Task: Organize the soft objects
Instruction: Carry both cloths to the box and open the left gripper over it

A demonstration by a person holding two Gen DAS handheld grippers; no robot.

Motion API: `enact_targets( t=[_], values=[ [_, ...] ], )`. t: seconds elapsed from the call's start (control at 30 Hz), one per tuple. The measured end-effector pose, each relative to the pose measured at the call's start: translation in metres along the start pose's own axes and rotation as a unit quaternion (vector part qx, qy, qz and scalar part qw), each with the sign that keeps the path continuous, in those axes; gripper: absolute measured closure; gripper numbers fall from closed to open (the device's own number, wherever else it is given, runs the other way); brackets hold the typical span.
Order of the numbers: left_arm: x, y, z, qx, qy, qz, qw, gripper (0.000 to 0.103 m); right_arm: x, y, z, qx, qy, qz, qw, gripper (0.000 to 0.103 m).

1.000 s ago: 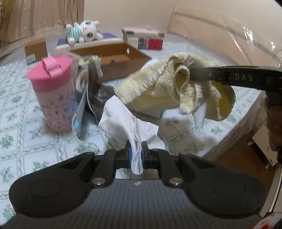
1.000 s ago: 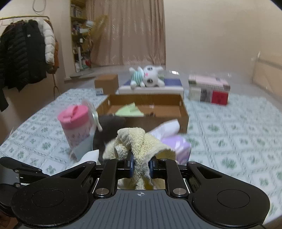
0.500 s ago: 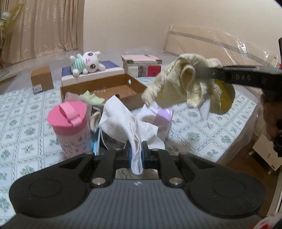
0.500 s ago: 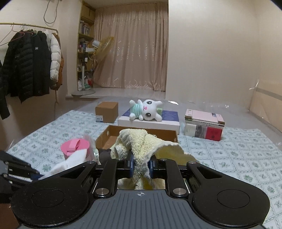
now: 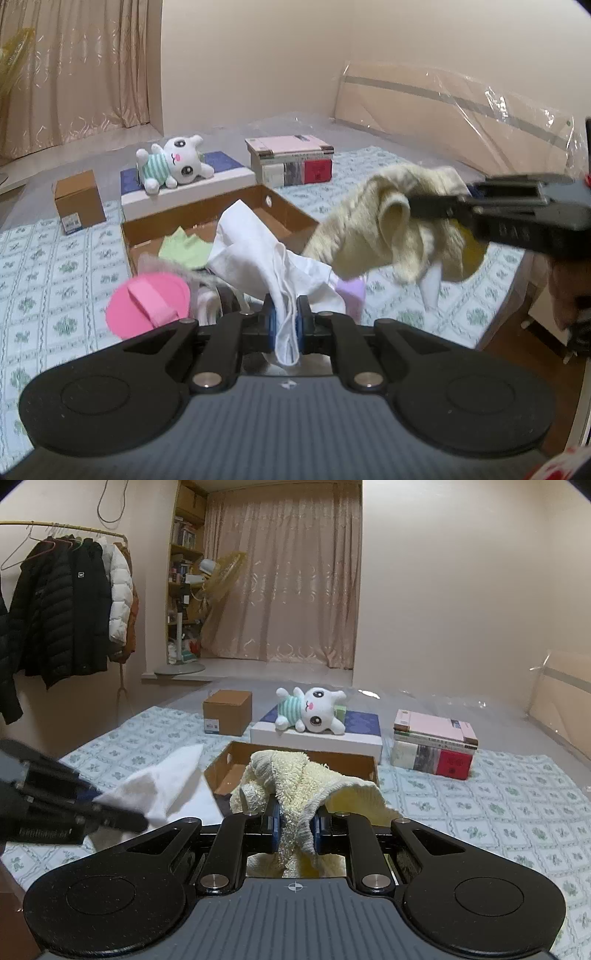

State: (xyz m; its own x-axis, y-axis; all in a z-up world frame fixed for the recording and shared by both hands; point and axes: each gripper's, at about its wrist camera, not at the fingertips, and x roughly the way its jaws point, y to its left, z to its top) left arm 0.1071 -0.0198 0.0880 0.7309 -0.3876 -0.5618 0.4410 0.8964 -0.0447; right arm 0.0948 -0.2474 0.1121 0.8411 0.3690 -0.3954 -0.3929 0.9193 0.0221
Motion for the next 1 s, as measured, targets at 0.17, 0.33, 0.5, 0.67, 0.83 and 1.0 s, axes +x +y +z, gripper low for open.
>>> enact_targets(
  t=[0.17, 0.33, 0.5, 0.67, 0.83, 1.0],
  values=[
    [0.012, 0.018, 0.029, 0.002, -0.005, 0.000, 1.0000, 0.094, 0.013, -0.008, 0.012, -0.007, 0.003, 0.010, 1.000, 0.087],
    [0.032, 0.042, 0.063, 0.005, 0.001, 0.009, 0.9999, 0.094, 0.036, -0.025, 0.035, -0.008, 0.007, 0.019, 1.000, 0.087],
    [0.058, 0.068, 0.090, 0.003, 0.016, 0.015, 0.9998, 0.094, 0.068, -0.046, 0.063, -0.012, 0.015, 0.029, 0.999, 0.087],
    [0.096, 0.095, 0.110, 0.015, 0.042, 0.036, 0.9984, 0.094, 0.114, -0.062, 0.084, -0.021, 0.031, 0.030, 0.999, 0.087],
    [0.137, 0.119, 0.119, 0.012, 0.068, 0.043, 0.9967, 0.094, 0.165, -0.072, 0.093, -0.020, 0.049, 0.042, 0.998, 0.087],
    [0.178, 0.138, 0.122, 0.012, 0.093, 0.050, 0.9943, 0.094, 0.219, -0.077, 0.096, -0.021, 0.074, 0.051, 0.996, 0.087]
  ],
)
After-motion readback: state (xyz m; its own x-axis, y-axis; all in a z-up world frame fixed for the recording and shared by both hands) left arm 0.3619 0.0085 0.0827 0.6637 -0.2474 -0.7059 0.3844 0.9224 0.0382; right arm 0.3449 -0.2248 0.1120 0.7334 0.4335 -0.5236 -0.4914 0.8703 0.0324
